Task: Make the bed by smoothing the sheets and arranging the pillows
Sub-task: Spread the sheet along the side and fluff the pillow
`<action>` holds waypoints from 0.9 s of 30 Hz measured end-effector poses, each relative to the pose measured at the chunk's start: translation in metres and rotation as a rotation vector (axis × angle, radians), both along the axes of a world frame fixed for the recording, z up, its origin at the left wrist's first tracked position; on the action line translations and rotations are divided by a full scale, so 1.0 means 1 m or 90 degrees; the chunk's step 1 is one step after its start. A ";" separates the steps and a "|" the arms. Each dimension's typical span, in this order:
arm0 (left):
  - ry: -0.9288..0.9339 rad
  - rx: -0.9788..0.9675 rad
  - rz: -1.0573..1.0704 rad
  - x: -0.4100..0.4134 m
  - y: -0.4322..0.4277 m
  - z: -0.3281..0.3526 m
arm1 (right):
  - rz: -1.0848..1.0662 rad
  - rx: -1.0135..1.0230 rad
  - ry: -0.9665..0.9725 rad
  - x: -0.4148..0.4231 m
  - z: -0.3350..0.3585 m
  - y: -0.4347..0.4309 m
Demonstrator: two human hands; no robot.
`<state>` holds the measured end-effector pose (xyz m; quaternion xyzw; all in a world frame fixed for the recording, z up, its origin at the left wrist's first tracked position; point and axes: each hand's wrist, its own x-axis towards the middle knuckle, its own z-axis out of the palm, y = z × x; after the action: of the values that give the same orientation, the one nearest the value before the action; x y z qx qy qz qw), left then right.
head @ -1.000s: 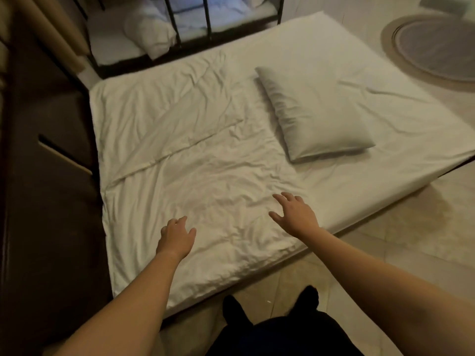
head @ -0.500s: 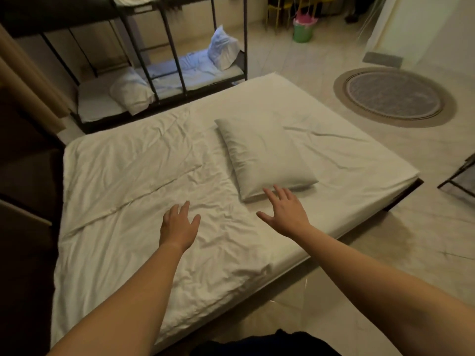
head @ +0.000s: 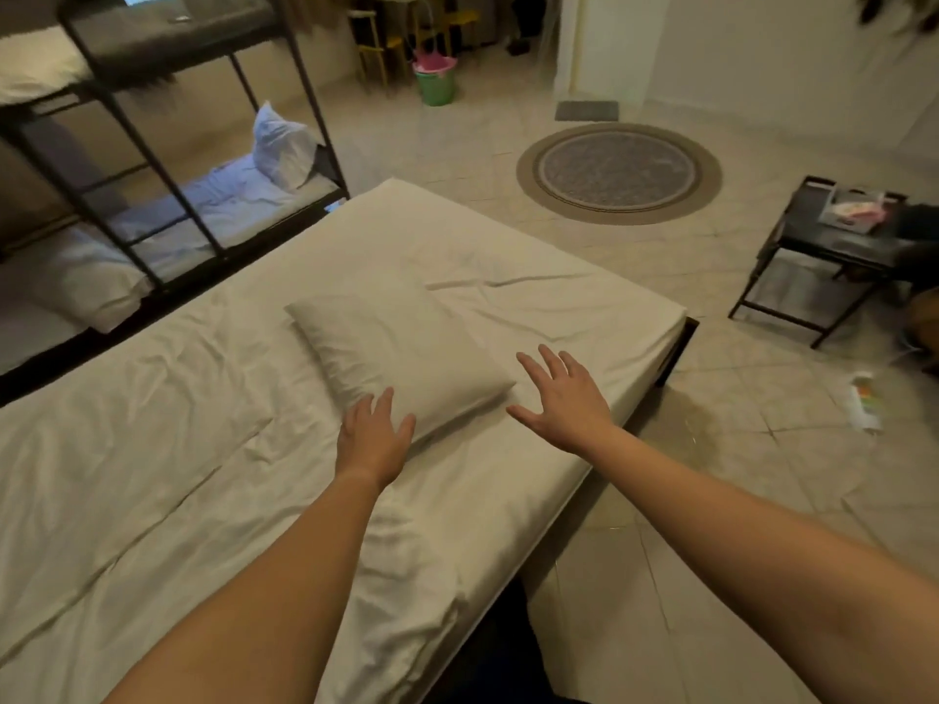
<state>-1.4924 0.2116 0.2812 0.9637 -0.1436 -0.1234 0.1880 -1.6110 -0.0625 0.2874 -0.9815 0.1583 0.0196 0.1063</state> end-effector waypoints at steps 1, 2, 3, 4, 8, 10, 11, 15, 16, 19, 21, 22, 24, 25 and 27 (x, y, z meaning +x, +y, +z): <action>0.003 0.003 -0.011 0.009 -0.018 -0.003 | -0.011 0.000 0.001 0.004 -0.001 -0.014; 0.004 0.004 -0.023 0.020 -0.036 -0.006 | -0.020 -0.002 0.002 0.009 -0.002 -0.029; 0.004 0.004 -0.036 0.032 -0.055 -0.007 | -0.030 -0.006 0.004 0.014 -0.002 -0.045; 0.003 0.002 -0.047 0.043 -0.077 -0.008 | -0.041 -0.009 0.007 0.020 -0.002 -0.061; 0.007 -0.013 -0.091 0.078 -0.160 -0.015 | -0.090 0.002 0.018 0.039 -0.009 -0.127; 0.024 -0.015 -0.103 0.091 -0.195 -0.016 | -0.104 0.012 0.029 0.048 -0.010 -0.157; 0.029 -0.015 -0.109 0.098 -0.212 -0.015 | -0.114 0.020 0.030 0.053 -0.009 -0.171; 0.023 -0.006 -0.143 0.133 -0.280 -0.007 | -0.168 0.056 0.004 0.077 -0.005 -0.225; 0.021 -0.001 -0.154 0.138 -0.296 -0.007 | -0.173 0.060 0.004 0.079 -0.007 -0.237; 0.014 0.006 -0.174 0.153 -0.339 -0.009 | -0.188 0.068 0.015 0.085 -0.014 -0.274; 0.005 0.004 -0.173 0.166 -0.372 -0.008 | -0.200 0.081 0.015 0.094 -0.016 -0.306; 0.003 0.004 -0.171 0.171 -0.390 -0.009 | -0.201 0.086 0.013 0.098 -0.016 -0.324; 0.005 0.006 -0.166 0.178 -0.426 -0.012 | -0.191 0.088 0.012 0.106 -0.018 -0.361; 0.005 0.009 -0.160 0.180 -0.443 -0.015 | -0.183 0.089 0.014 0.108 -0.020 -0.379; 0.003 0.002 -0.138 0.181 -0.477 -0.022 | -0.165 0.090 0.019 0.115 -0.023 -0.418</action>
<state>-1.3112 -0.2657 0.2596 0.9425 -0.2466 -0.1457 0.1722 -1.4965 -0.4801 0.2648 -0.9424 0.2837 0.0317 0.1743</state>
